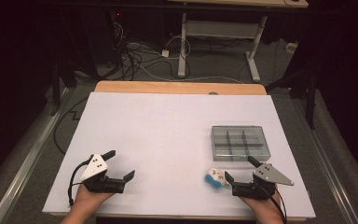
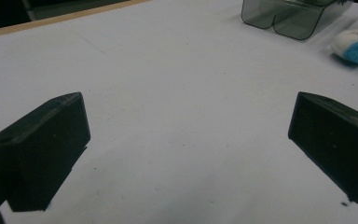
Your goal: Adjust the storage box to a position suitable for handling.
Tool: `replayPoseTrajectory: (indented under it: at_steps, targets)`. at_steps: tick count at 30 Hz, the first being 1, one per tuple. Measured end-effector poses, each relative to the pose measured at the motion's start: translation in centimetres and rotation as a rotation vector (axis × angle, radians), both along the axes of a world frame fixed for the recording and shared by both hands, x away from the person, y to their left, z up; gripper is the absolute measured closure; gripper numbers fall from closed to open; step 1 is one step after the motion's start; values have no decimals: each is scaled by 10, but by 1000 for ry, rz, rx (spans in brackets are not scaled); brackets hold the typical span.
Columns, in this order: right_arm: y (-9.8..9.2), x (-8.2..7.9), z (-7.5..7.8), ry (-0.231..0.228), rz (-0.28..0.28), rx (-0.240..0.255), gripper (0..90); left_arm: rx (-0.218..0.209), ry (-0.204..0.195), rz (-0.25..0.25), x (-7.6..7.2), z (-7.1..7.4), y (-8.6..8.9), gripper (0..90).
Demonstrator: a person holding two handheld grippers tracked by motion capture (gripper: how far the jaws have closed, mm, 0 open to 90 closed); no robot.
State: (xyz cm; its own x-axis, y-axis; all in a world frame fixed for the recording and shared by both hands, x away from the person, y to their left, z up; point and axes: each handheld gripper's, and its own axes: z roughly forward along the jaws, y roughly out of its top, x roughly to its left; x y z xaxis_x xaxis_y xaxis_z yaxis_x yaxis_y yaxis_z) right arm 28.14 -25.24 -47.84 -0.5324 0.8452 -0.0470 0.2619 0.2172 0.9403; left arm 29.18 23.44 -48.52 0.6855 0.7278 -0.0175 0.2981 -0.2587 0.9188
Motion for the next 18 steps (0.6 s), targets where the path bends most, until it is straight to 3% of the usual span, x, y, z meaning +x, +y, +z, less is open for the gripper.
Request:
replayPoseTrajectory:
  at_steps: [3,9,18]
  targets:
    - [-1,-1,0,-2,-4,-3,2,-4,23,-13,2,-1,1,0]
    - [-2,-4,0,-3,1,-8,2,-4,24,-32,4,-1,-1,0]
    - [-8,-6,1,3,-22,-11,2,0,66,-15,8,2,0,0]
